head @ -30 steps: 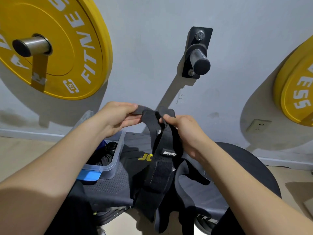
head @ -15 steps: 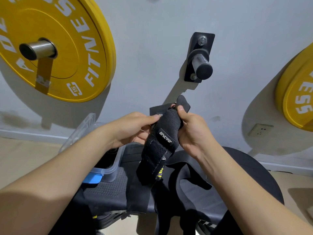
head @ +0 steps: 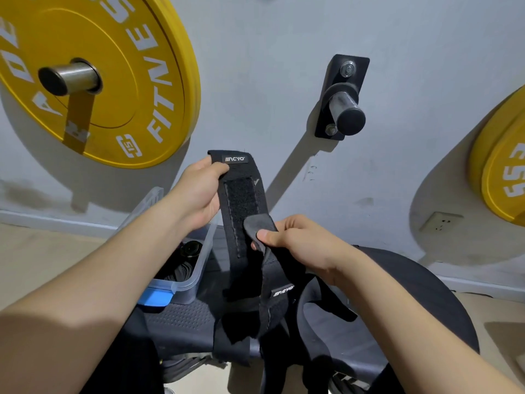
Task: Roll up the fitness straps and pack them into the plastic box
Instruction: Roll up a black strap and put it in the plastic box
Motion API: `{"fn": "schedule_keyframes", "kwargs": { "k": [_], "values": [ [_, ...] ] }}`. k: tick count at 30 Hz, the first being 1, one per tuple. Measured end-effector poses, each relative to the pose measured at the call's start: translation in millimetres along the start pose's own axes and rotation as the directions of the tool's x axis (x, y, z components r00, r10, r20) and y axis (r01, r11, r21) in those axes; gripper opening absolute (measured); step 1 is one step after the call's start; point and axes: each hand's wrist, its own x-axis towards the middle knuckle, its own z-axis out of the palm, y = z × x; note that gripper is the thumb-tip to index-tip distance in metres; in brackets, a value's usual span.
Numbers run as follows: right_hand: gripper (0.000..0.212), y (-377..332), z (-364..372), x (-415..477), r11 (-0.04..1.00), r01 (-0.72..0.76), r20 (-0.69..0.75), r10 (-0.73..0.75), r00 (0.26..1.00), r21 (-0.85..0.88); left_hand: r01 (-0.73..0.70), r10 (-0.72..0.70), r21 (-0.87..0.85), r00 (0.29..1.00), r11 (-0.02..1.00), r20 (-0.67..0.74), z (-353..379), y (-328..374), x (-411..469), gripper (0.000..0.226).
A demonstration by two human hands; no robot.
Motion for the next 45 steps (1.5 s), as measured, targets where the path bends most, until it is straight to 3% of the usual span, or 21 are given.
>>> {"fn": "schedule_keyframes", "kwargs": {
  "k": [3, 5, 8, 14, 17, 20, 25, 28, 31, 33, 36, 39, 41, 45],
  "values": [
    [0.038, 2, -2, 1, 0.993, -0.03, -0.012, 0.029, 1.0, -0.111, -0.01, 0.011, 0.021, 1.0, 1.0, -0.025, -4, 0, 3, 0.028],
    [0.036, -1, 0, -4, 0.98, -0.028, 0.064, 0.042, 0.997, -0.199, 0.005, -0.004, 0.036, 0.999, 0.999, -0.04, -6, -1, 3, 0.024],
    [0.03, -2, 1, -8, 0.993, 0.017, 0.193, 0.005, 0.981, -0.113, 0.003, 0.001, 0.085, 0.998, 0.996, -0.055, -9, -3, 2, 0.018],
    [0.035, -3, -13, 1, 0.985, 0.14, -0.113, -0.128, 0.985, 0.101, -0.107, 0.113, 0.312, 0.994, 0.944, 0.001, -17, 1, 0, 0.033],
    [0.035, -3, -15, 0, 0.974, 0.173, -0.113, -0.157, 0.981, 0.144, -0.1, 0.092, 0.35, 0.995, 0.931, 0.038, -18, 2, -1, 0.033],
    [0.042, 3, -14, 1, 0.975, 0.215, -0.031, -0.214, 0.976, 0.054, -0.075, 0.073, 0.295, 0.997, 0.953, 0.019, -15, 2, -1, 0.039],
    [0.031, 9, 2, 2, 0.961, 0.217, 0.157, -0.19, 0.969, -0.175, 0.035, -0.035, -0.005, 0.997, 0.999, 0.067, -10, 5, 1, 0.03],
    [0.042, 10, 14, 9, 0.951, 0.204, 0.115, -0.182, 0.977, -0.231, 0.119, -0.114, -0.076, 0.992, 0.99, 0.06, -7, 6, 0, 0.033],
    [0.043, 5, 17, 15, 0.975, 0.22, -0.006, -0.221, 0.975, -0.026, 0.219, -0.215, -0.038, 0.973, 0.975, 0.089, -11, 7, 2, 0.04],
    [0.041, -1, 16, 19, 0.944, 0.288, -0.128, -0.269, 0.955, 0.164, 0.302, -0.324, 0.151, 0.933, 0.941, 0.157, -17, 6, 1, 0.055],
    [0.032, -10, 10, 23, 0.858, 0.33, -0.253, -0.244, 0.936, 0.394, 0.268, -0.46, 0.555, 0.855, 0.788, 0.241, -26, 1, -3, 0.077],
    [0.031, -13, 3, 24, 0.823, 0.294, -0.279, -0.172, 0.945, 0.486, 0.275, -0.601, 0.661, 0.727, 0.698, 0.332, -31, 0, -6, 0.097],
    [0.033, -14, 0, 26, 0.811, 0.27, -0.302, -0.122, 0.946, 0.519, 0.236, -0.591, 0.669, 0.716, 0.705, 0.371, -33, 2, -7, 0.086],
    [0.043, -16, -2, 30, 0.774, 0.23, -0.272, -0.078, 0.959, 0.589, 0.066, -0.451, 0.714, 0.814, 0.697, 0.365, -33, -5, -9, 0.041]
  ]
}}
